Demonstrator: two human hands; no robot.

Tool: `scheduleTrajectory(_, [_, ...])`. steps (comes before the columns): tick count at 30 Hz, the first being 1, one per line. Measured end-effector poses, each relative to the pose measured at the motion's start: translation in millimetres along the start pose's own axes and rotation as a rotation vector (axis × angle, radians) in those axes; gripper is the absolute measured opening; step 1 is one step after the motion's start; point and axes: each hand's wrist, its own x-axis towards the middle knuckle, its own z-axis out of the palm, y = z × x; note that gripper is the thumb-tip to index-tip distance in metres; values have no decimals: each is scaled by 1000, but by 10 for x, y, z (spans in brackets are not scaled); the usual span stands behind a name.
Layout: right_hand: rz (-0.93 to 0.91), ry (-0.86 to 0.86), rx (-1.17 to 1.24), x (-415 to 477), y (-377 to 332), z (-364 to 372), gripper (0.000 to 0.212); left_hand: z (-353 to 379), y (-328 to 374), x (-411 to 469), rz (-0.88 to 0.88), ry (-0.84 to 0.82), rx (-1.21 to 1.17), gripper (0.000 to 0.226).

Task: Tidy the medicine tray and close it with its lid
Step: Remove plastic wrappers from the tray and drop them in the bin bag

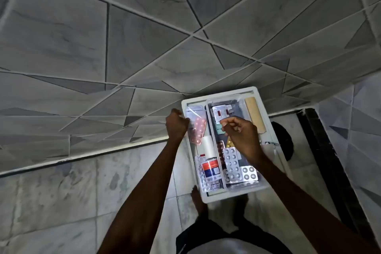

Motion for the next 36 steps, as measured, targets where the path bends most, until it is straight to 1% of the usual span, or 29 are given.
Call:
scheduleTrajectory(2, [6, 21, 23, 29, 15, -44, 13, 4, 20, 33, -27, 15, -20, 27])
scheduleTrajectory(4, [10, 38, 29, 25, 68, -98, 13, -2, 64, 6, -76, -6, -42, 21])
scheduleTrajectory(6, [9, 53, 49, 29, 124, -152, 12, -17, 107, 0, -120, -22, -165, 19])
scheduleTrajectory(9, [44, 71, 70, 9, 207, -231, 15, -62, 173, -4, -233, -49, -424, 12])
scheduleTrajectory(12, [46, 106, 90, -39, 273, -288, 18, -181, 298, -54, -274, -80, -609, 24])
scheduleTrajectory(14, [49, 126, 99, -81, 303, -342, 17, -299, 431, -145, -236, -57, -672, 26])
scheduleTrajectory(16, [67, 141, 111, -124, 342, -417, 12, -406, 564, -308, -172, -38, -690, 24])
scheduleTrajectory(18, [84, 171, 115, -171, 432, -537, 9, -433, 669, -519, -105, -60, -712, 19])
scheduleTrajectory(21, [138, 244, 66, -244, 694, -775, 11, -317, 765, -871, -29, -168, -706, 20])
scheduleTrajectory(24, [221, 270, -22, -318, 1012, -1024, 13, -59, 772, -1110, -38, -267, -650, 28])
scheduleTrajectory(26, [256, 240, -96, -338, 1212, -1130, 15, 102, 753, -1224, -65, -279, -636, 24])
scheduleTrajectory(28, [282, 157, -158, -310, 1395, -1175, 19, 242, 743, -1315, -77, -271, -603, 18])
scheduleTrajectory(30, [283, 78, -194, -228, 1507, -1152, 20, 330, 744, -1378, -91, -284, -606, 20])
scheduleTrajectory(32, [291, 37, -233, -167, 1555, -1183, 15, 425, 795, -1460, -113, -279, -631, 25])
scheduleTrajectory(34, [282, 7, -287, -138, 1537, -1186, 24, 465, 835, -1515, -125, -261, -655, 24])
scheduleTrajectory(36, [225, -17, -360, -124, 1504, -1207, 38, 517, 874, -1572, -134, -235, -676, 23])
